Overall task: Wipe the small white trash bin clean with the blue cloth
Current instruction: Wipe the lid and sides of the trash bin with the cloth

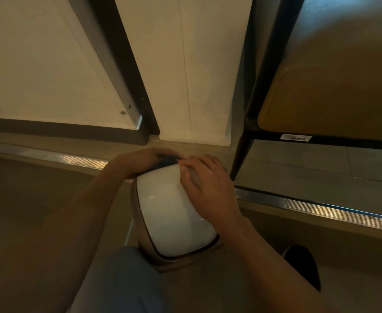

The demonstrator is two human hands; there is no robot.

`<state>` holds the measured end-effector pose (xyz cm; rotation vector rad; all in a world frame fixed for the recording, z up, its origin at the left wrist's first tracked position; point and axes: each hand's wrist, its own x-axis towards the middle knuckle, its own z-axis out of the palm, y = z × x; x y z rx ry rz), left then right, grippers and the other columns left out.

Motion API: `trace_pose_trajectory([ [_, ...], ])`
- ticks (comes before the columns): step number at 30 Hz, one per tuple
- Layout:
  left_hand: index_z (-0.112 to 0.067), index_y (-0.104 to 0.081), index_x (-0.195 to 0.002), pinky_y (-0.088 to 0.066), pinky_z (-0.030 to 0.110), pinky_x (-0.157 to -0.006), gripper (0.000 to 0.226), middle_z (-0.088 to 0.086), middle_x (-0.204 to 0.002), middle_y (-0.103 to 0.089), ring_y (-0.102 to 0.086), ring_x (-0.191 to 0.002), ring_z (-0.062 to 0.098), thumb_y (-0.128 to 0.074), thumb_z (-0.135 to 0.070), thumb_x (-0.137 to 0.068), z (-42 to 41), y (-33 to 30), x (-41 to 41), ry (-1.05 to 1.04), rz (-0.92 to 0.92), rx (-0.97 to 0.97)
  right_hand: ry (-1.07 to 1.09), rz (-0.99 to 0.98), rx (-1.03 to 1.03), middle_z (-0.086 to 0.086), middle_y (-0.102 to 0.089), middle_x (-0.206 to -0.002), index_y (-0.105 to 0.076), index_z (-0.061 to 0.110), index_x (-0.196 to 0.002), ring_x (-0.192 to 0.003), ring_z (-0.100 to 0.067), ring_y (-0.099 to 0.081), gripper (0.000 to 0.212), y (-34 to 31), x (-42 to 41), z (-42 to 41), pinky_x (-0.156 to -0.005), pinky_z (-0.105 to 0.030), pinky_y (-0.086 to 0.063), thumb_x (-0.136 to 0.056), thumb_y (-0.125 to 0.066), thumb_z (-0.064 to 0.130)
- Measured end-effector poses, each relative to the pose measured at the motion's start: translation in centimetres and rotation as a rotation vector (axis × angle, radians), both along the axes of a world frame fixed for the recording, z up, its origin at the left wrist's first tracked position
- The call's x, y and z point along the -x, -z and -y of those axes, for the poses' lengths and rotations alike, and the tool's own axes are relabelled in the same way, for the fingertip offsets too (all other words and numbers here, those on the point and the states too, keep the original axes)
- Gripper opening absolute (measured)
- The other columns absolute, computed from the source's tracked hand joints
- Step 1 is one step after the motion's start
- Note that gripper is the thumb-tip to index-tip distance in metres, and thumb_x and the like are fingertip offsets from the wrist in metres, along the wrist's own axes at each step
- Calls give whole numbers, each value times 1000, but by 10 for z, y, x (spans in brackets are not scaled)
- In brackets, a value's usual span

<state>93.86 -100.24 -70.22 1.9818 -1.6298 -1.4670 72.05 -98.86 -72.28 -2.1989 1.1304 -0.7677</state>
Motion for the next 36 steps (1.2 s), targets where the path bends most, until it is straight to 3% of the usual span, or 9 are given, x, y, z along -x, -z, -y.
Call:
trace_pose_trajectory([
  [5,-39,-74,-111,-55,58,-84,20,13,-110,-73,-68,-100,40,-62,-44,-95,-71,16,-13,-574,-246,64,14,31,-12,5,-62,-120,-63,23,-117,-114,-8,-48,36,3,1,-1,-97,-27,-41,-98,-40,44],
  [8,-24,-73,-117,-56,38,-76,26,11,-109,-76,-71,-100,32,-62,-37,-98,-94,25,15,-967,-421,181,31,44,-13,5,-62,-118,-64,23,-115,-113,-8,-49,35,3,-1,-1,-96,-27,-43,-99,-40,43],
  [11,-25,-69,-117,-49,23,-52,26,6,-102,-76,-69,-75,17,-56,-42,-102,-118,27,48,-1215,-435,239,38,42,-19,4,-63,-117,-64,22,-114,-111,-13,-52,36,3,-2,0,-95,-36,-48,-99,-40,43],
  [12,-27,-68,-116,-51,24,-56,23,5,-102,-75,-67,-77,16,-55,-40,-102,-131,29,59,-1270,-404,277,41,46,-20,4,-64,-116,-65,21,-114,-110,-13,-52,37,2,-2,0,-94,-36,-48,-99,-40,43],
  [15,-31,-59,-122,-53,43,-98,19,2,-125,-66,-62,-115,21,-53,-27,-105,-173,32,102,-1409,-338,381,52,53,0,4,-64,-114,-67,21,-112,-107,-11,-51,34,0,-2,-2,-91,-34,-48,-99,-43,41],
  [17,-29,-54,-126,-49,41,-100,24,4,-128,-62,-59,-119,24,-51,-17,-105,-192,35,132,-1513,-347,369,45,41,12,4,-65,-113,-67,20,-112,-107,-13,-52,32,0,-2,-2,-90,-34,-48,-99,-45,39],
  [28,-19,-70,-116,-57,40,-96,19,0,-112,-76,-70,-111,21,-64,-24,-99,-117,34,47,-1214,-358,430,37,1,-24,1,-65,-116,-67,19,-114,-109,-18,-54,42,1,-3,3,-95,-37,-47,-99,-39,46],
  [33,-26,-55,-126,-46,39,-106,21,-1,-126,-63,-58,-124,23,-46,-20,-108,-168,50,92,-1336,-255,448,67,13,-4,1,-65,-115,-68,18,-112,-109,-19,-55,32,2,-4,-3,-93,-35,-48,-99,-47,39],
  [36,-18,-41,-147,-39,27,-109,38,10,-148,-50,-48,-133,21,-42,-20,-109,-203,62,147,-1426,-235,418,62,12,4,1,-66,-114,-68,18,-110,-107,-19,-55,31,1,-4,-3,-91,-33,-46,-100,-46,38],
])
